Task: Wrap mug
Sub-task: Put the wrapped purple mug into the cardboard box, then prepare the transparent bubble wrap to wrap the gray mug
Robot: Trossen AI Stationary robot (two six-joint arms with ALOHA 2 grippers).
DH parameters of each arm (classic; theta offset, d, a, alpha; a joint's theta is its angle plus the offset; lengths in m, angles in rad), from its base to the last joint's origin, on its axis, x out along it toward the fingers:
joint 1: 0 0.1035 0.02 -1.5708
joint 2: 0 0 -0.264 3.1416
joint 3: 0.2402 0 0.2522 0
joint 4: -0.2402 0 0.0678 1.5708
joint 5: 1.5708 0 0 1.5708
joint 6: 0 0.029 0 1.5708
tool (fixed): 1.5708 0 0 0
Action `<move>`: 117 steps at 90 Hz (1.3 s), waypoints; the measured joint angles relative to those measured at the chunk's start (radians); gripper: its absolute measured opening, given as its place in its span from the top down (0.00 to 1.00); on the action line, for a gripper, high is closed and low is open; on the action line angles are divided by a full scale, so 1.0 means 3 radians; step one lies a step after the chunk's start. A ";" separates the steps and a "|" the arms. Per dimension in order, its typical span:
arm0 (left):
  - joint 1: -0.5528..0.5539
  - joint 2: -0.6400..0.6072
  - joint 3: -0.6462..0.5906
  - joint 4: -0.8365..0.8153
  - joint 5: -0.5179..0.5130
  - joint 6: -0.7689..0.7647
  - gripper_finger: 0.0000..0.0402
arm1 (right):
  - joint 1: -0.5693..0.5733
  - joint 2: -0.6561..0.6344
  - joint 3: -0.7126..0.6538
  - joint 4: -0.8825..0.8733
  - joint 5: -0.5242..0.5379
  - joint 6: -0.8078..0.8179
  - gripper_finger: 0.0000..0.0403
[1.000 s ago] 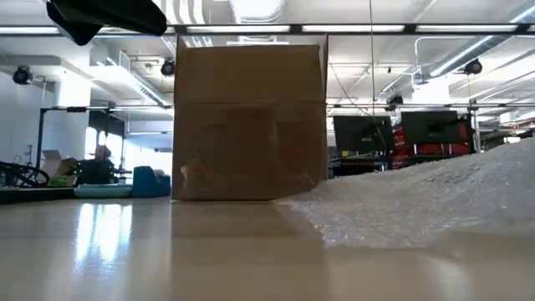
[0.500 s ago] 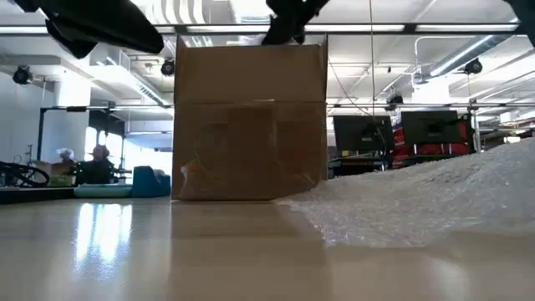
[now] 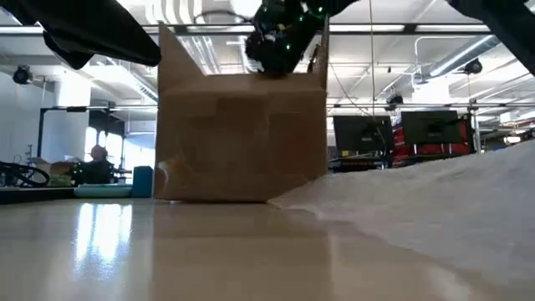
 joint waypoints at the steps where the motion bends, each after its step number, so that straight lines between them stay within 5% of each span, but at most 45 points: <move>1: 0.0000 0.0000 0.0000 0.0000 0.0000 0.0000 0.95 | -0.0004 0.0008 -0.0001 -0.0002 -0.0013 0.0006 0.94; 50: 0.0000 0.0000 -0.0003 0.0006 0.0000 0.0011 0.95 | -0.0008 0.0218 -0.0014 -0.0033 -0.0098 0.0120 0.62; 71: 0.0000 0.0000 -0.0003 0.0008 0.0000 0.0011 0.95 | 0.0000 0.0200 0.0357 -0.0202 -0.0094 0.0140 0.47; 95: 0.0000 0.0000 -0.0003 0.0012 0.0000 0.0008 0.95 | 0.0038 0.0186 0.1225 -0.0662 -0.0083 0.0256 0.43; 117: 0.0000 0.0000 -0.0003 0.0026 0.0001 0.0002 0.95 | 0.0186 -0.0309 0.1158 -0.0669 -0.0146 0.0459 0.47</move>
